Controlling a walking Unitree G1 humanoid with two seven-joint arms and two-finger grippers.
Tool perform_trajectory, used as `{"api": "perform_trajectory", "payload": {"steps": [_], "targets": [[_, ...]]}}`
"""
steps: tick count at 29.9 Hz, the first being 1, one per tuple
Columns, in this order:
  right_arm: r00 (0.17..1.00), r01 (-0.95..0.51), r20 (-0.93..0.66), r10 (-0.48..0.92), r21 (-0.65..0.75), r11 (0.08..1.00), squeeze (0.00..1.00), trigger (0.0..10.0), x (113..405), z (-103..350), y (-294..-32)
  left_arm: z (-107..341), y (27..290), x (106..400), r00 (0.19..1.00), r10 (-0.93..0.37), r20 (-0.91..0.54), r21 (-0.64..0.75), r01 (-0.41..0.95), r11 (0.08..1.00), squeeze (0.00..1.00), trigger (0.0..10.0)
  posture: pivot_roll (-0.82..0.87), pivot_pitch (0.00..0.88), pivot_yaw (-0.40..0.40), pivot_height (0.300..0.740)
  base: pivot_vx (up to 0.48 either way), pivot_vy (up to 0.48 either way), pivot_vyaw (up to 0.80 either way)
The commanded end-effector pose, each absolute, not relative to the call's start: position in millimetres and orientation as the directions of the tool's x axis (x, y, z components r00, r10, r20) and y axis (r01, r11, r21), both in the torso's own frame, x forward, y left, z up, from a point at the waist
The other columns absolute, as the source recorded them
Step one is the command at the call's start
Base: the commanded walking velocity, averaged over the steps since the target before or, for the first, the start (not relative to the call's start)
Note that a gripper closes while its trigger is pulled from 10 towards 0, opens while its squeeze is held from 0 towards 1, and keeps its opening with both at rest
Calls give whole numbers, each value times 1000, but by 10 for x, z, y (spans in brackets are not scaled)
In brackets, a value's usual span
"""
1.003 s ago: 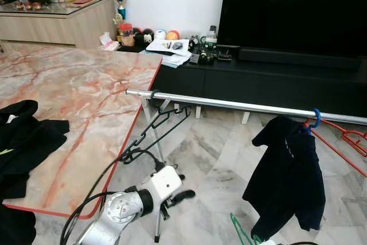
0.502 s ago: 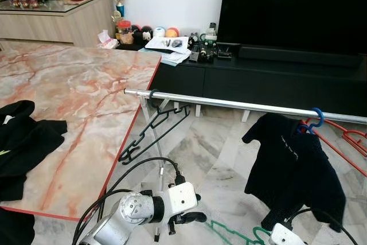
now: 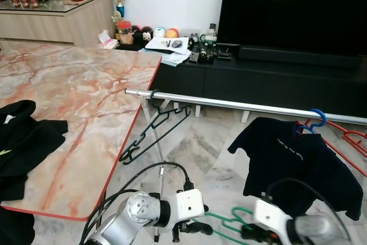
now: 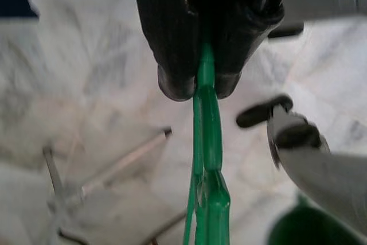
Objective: Hang hanger
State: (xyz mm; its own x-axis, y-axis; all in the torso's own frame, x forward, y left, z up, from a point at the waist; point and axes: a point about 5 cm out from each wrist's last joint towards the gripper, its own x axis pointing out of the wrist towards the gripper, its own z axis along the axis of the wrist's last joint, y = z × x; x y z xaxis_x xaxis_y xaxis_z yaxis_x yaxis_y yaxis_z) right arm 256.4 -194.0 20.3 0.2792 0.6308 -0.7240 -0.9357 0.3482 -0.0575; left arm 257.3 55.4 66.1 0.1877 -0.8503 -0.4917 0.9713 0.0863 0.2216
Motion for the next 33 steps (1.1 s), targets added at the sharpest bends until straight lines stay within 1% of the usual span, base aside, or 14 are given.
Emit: {"api": "perform_trajectory", "payload": {"steps": [1,4,9,14,16,17,18,21,23,25,29,31,32,33], "targets": [[289,-941,-704,648,-86,326,0,10000,2603,260,-1825,655,538,2580,169,-844,-508,229,972,57,0,10000,12,0,-31,740,0,0,0],[274,-952,-687,673,-95,290,0,10000,2605,297,-1649,635,520,2579,149,-834,-531,235,972,24,0,10000,19,0,-32,740,0,0,0],[251,-962,-694,674,-100,255,0,10000,2605,297,-1562,633,487,2594,138,-831,-539,246,969,2,0,10000,25,0,-36,740,0,0,0],[258,-961,-685,682,-108,255,0,10000,2618,338,-1524,608,463,2568,115,-826,-552,238,971,-23,0,10000,15,0,-31,740,0,0,0],[254,-962,-686,682,-107,250,0,10000,2609,350,-1519,615,433,2586,143,-831,-538,267,964,-8,0,10000,9,0,-28,740,0,0,0],[251,-963,-686,683,-106,247,0,10000,2597,357,-1518,629,407,2622,175,-833,-525,294,956,15,0,10000,9,0,-30,740,0,0,0],[250,-963,-686,683,-106,246,0,10000,2592,359,-1518,637,400,2644,189,-832,-522,305,952,25,0,10000,11,0,-30,740,0,0,0],[248,-964,-687,683,-104,246,0,10000,2580,356,-1518,660,394,2683,206,-833,-513,325,945,34,0,10000,10,0,-30,740,0,0,0],[260,-961,-686,679,-113,254,0,10000,2585,349,-1520,677,401,2737,246,-828,-505,343,937,69,0,10000,10,0,-31,740,0,0,0],[268,-958,-689,674,-115,263,0,10000,2592,341,-1521,680,412,2759,256,-822,-509,352,933,73,0,10000,10,0,-31,740,0,0,0],[266,-959,-682,682,-112,261,0,10000,2598,376,-1485,661,415,2756,237,-824,-515,336,940,61,0,10000,10,0,-32,740,0,0,0],[268,-959,-681,681,-117,260,0,10000,2608,384,-1477,629,423,2719,201,-820,-537,311,950,29,0,10000,12,0,-34,740,0,0,0],[269,-958,-682,680,-120,259,0,10000,2616,388,-1475,590,446,2680,166,-809,-565,288,958,-5,0,10000,14,0,-34,740,0,0,0],[270,-958,-682,680,-121,258,0,10000,2619,389,-1474,578,456,2671,157,-804,-573,282,959,-13,0,10000,14,0,-35,740,0,0,0]]}}
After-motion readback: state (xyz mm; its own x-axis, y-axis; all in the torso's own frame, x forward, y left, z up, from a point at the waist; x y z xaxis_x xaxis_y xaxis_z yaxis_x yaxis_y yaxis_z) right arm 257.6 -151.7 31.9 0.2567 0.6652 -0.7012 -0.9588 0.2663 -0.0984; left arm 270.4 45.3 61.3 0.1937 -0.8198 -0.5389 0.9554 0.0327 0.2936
